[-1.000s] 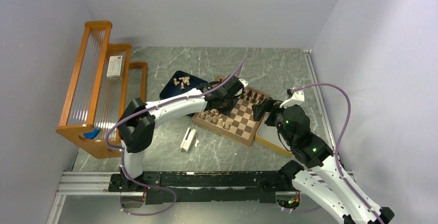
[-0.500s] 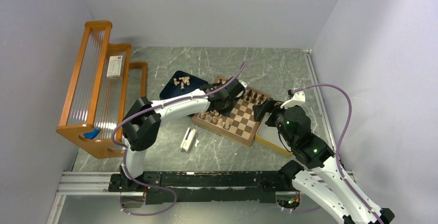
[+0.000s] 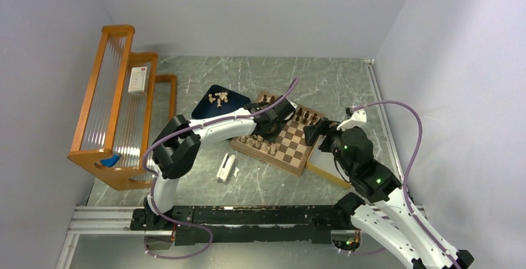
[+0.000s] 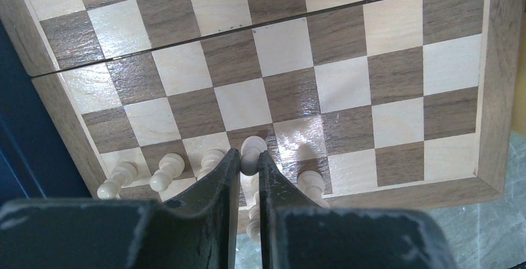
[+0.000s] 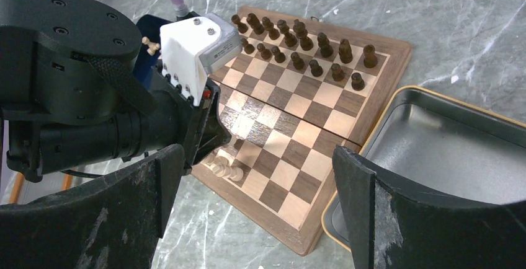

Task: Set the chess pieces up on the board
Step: Place the chess piece on the chessboard.

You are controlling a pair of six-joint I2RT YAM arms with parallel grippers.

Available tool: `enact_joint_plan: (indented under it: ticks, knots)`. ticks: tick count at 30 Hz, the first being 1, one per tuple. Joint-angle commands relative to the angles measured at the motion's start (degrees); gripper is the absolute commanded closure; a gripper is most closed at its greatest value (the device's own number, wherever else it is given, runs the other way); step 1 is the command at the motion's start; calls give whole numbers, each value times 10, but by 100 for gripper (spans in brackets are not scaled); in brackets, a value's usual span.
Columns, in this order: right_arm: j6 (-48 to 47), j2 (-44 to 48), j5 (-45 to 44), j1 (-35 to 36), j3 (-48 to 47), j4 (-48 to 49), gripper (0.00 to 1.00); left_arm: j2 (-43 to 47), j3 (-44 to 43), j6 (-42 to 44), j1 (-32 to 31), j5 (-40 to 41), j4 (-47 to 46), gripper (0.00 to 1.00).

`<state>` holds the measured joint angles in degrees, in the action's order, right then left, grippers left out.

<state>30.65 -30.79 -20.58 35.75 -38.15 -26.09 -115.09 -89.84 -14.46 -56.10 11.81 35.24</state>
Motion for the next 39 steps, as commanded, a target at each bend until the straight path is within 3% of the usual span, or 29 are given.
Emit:
enact_joint_plan:
  ticks: [1,39]
  knots:
    - [0,3,-12,2,-10,-2,6,-7,-10,-8,-3,0,-2,84]
    - [-3,-4,-7,2,-8,9,6,-28,-23,2,-3,-9,21,80]
